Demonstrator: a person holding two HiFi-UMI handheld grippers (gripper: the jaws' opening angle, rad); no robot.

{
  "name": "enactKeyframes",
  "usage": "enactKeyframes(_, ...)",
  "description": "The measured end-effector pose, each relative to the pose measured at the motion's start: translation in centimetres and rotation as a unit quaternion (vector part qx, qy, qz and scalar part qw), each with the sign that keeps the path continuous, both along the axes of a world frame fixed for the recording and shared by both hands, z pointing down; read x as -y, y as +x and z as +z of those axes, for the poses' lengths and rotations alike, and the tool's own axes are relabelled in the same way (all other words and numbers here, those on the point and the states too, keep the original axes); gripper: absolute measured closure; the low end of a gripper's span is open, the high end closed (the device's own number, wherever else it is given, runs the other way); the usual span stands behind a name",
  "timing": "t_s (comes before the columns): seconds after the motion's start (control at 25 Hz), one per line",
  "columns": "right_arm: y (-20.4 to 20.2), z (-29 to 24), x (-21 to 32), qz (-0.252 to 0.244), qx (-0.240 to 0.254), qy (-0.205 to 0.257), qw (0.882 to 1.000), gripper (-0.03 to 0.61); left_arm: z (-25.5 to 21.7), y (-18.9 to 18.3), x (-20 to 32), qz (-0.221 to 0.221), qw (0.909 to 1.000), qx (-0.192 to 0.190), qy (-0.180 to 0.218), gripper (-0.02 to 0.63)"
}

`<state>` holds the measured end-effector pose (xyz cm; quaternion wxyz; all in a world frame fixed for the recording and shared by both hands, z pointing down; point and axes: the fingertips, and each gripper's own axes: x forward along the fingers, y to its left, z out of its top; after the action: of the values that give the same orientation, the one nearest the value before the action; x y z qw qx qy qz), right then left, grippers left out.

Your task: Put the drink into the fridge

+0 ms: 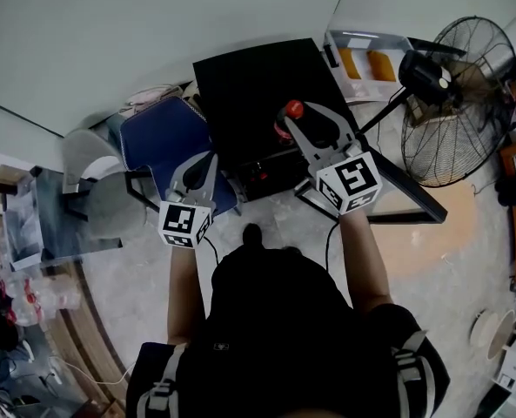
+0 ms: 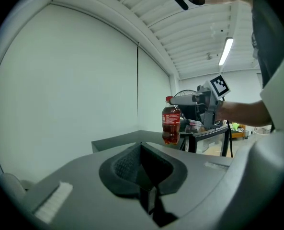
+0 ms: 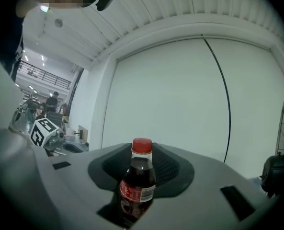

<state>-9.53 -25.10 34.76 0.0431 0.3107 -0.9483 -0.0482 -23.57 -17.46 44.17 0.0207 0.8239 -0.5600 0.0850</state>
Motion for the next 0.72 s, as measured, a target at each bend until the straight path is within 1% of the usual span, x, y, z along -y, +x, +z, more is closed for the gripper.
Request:
enactKeyframes(0.16,1.7,-0.3,-0.7,-0.002,0.001,0.0,1.0,0.443,-0.4,1.1,-0.7,-0.006,1.0,0.002,0.001,0.614)
enactKeyframes(0.44,4.5,0.6,-2.1,-0.011,0.005,-0.016,1.0,0.443,-0.7,3.7,-2.5,-0.011,0.9999,0.008,0.003,0.612)
enactKeyframes(0.72,6.7,0.9,-4.0,-0.02,0.007,-0.015,1.0,0.443,-1.0,6.2,-4.6,-0.019,0.9997,0.013,0.004,0.612)
